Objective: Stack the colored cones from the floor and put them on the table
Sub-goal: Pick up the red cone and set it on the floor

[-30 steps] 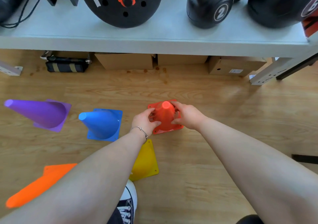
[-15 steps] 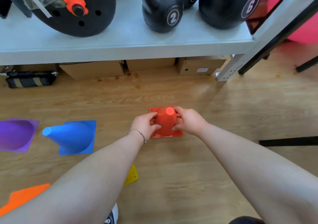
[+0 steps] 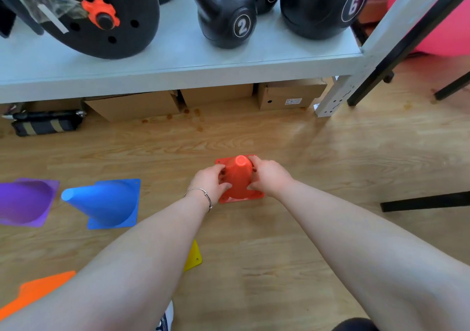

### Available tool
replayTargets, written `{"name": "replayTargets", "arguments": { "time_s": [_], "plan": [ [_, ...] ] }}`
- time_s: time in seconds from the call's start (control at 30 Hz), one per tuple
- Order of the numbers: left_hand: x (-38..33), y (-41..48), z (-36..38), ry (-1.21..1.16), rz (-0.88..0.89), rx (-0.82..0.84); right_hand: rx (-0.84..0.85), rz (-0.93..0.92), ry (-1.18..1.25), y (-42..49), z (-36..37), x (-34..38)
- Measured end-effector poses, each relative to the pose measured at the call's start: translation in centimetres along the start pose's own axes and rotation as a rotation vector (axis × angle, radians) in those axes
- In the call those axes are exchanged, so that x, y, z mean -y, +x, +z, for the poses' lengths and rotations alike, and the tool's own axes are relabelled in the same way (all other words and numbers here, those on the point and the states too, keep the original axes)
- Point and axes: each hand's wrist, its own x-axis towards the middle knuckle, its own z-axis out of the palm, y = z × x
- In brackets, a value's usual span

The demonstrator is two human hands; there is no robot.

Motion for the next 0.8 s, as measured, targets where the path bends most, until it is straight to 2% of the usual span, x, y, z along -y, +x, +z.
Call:
{"name": "replayTargets", "arguments": {
  "time_s": [0.2,0.3,0.43,0.53,0.8],
  "plan": [
    [-1.3,-1.6,-0.6,0.340,0.021,0.028,0.030,-0.030,-0.207,-1.3,-0.8,-0.4],
    [-1.5,-2.8,-0.8,0.482,0.015,-0.030,-0.066,-0.059,-0.340,-2.8,-2.0,-0.3],
    [-1.6,-4.7,-2.1,0.646,0.070,-0.204,-0.224,-0.094,-0.400,-4.6,-3.2,0.3],
    [-2.1,-6.3,-4.0,0.692,0.079,-0.279,-0.279,-0.144,-0.423,-5.8,-4.7,1.6],
    [-0.9,-10.4,-9.8,0.726,-0.020,-0.364,-0.301,-0.327,-0.450,-7.5,-9.1,7.6]
  ]
}}
